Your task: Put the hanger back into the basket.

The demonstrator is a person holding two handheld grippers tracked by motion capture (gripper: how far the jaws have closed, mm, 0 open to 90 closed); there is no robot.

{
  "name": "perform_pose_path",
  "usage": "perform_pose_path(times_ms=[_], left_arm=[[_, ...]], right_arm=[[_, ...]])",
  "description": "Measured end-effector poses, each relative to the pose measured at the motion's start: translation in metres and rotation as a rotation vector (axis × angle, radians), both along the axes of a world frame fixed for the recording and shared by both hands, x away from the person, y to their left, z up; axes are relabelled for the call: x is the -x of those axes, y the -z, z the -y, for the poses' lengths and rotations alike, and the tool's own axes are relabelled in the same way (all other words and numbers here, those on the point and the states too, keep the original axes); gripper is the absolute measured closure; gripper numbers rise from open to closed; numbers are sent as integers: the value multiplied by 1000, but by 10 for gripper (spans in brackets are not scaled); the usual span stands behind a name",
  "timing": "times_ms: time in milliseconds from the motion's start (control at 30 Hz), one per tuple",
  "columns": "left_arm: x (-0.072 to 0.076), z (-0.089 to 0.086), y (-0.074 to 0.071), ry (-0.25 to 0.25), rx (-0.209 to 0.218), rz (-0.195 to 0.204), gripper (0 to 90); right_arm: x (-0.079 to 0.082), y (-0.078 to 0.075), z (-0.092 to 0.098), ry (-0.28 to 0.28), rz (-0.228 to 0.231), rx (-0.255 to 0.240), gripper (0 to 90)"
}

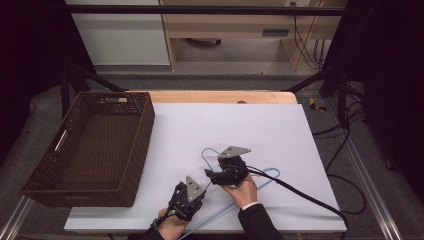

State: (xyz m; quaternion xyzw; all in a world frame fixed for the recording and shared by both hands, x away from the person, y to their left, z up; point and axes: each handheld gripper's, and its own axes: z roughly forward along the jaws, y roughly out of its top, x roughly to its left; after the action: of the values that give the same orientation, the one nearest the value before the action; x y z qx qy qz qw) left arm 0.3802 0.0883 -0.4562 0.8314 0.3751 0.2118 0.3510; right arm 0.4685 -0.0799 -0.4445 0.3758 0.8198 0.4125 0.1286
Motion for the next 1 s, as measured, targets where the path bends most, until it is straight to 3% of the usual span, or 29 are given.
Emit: perform_pose_path(times_ms=[200, 533, 1000], left_arm=[[0, 1, 1, 1, 9, -15, 863], [1, 1, 1, 2, 13, -6, 863], [1, 2, 4, 10, -2, -1, 862]], right_arm=[[-7, 5, -5, 18, -30, 10, 505], [-14, 13, -6, 11, -68, 32, 646], [-18, 16, -8, 45, -146, -10, 831]])
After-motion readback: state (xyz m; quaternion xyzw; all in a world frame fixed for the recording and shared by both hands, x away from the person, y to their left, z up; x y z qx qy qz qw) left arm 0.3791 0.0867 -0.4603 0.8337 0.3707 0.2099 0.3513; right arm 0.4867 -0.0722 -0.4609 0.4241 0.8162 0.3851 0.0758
